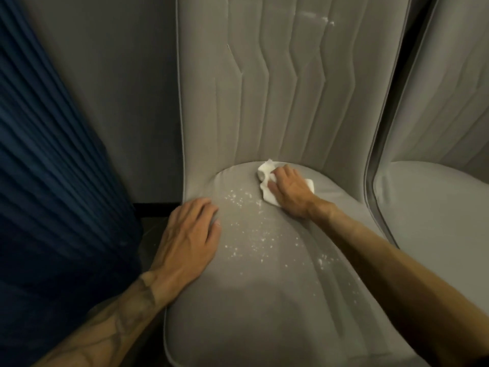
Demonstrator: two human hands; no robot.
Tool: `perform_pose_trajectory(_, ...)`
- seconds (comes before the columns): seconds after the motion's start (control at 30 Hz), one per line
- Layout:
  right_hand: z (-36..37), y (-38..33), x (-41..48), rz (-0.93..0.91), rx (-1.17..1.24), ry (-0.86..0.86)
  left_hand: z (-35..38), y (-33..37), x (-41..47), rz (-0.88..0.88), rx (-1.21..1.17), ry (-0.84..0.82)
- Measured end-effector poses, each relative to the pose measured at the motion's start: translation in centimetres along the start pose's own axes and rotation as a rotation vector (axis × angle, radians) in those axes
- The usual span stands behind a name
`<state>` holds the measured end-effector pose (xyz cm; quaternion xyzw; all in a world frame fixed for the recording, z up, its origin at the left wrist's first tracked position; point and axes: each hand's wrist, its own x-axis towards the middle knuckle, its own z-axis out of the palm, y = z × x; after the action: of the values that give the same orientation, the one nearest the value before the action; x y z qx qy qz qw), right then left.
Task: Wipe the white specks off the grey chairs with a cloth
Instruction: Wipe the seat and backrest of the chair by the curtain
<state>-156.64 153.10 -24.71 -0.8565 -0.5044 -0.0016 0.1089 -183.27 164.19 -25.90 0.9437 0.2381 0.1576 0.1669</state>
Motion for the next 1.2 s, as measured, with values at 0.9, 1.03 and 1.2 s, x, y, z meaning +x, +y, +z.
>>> perform_pose_trajectory(0.9,2.8,-8.9,2.1,-0.175,-0.027,0.053,0.9,-1.0,-2.3,-0.102,-0.122,0.106)
perform_pose_trajectory(1.03,2.8,-8.5,-0.8,-0.377,0.102,-0.009,0.5,-0.7,-2.4,-0.102,-0.121,0.096)
perform_pose_trajectory(1.2,2.5,-8.4,2.4,-0.139,-0.103,0.007,0.4,-0.5,-2.3,-0.127,-0.131,0.098)
